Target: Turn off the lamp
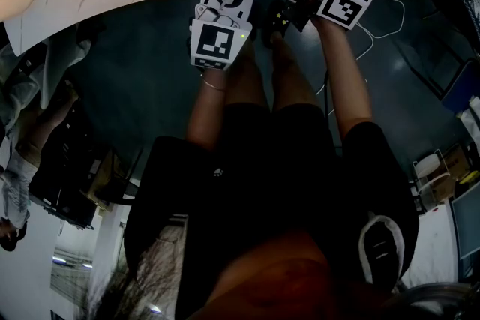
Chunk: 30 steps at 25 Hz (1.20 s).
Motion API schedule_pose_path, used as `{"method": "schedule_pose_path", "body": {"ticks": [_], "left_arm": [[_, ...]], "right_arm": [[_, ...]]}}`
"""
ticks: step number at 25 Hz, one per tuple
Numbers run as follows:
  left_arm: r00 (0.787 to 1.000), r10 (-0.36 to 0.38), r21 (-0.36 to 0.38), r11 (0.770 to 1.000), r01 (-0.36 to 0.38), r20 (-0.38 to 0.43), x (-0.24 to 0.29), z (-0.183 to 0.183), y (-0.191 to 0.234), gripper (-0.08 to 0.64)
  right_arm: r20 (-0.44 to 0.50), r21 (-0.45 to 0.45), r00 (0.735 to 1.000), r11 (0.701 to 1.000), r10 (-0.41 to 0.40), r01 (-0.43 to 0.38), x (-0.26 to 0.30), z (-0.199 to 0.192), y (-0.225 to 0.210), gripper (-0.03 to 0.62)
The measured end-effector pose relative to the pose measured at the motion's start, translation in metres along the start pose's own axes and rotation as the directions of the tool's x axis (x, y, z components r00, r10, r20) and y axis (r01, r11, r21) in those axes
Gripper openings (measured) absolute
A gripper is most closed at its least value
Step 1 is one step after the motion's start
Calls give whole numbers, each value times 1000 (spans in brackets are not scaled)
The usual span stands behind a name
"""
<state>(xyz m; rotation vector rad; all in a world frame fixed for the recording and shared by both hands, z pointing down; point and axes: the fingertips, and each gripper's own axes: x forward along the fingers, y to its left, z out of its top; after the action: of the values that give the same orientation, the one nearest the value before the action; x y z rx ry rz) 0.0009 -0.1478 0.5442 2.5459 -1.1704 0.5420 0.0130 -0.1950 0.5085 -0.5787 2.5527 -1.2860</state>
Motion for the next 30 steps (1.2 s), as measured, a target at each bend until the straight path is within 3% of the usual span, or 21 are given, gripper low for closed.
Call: {"method": "schedule_pose_path", "body": {"ticks": [20,25,30], "left_arm": [[1000,3,-12,1000,-3,-8,3,-7,2,21],[1000,18,-109,994,-19,-10,9,-17,7,21],[1000,21,-160,987,-23,-15,12,-24,8,21]], "right_arm": [[25,27,1000,1000,-7,6,-1,1,-1,75],[7,23,1000,999,-26,26,-1,-4,-4,61],[-7,7,999,999,-52,52,-2,-9,-10,61]]}}
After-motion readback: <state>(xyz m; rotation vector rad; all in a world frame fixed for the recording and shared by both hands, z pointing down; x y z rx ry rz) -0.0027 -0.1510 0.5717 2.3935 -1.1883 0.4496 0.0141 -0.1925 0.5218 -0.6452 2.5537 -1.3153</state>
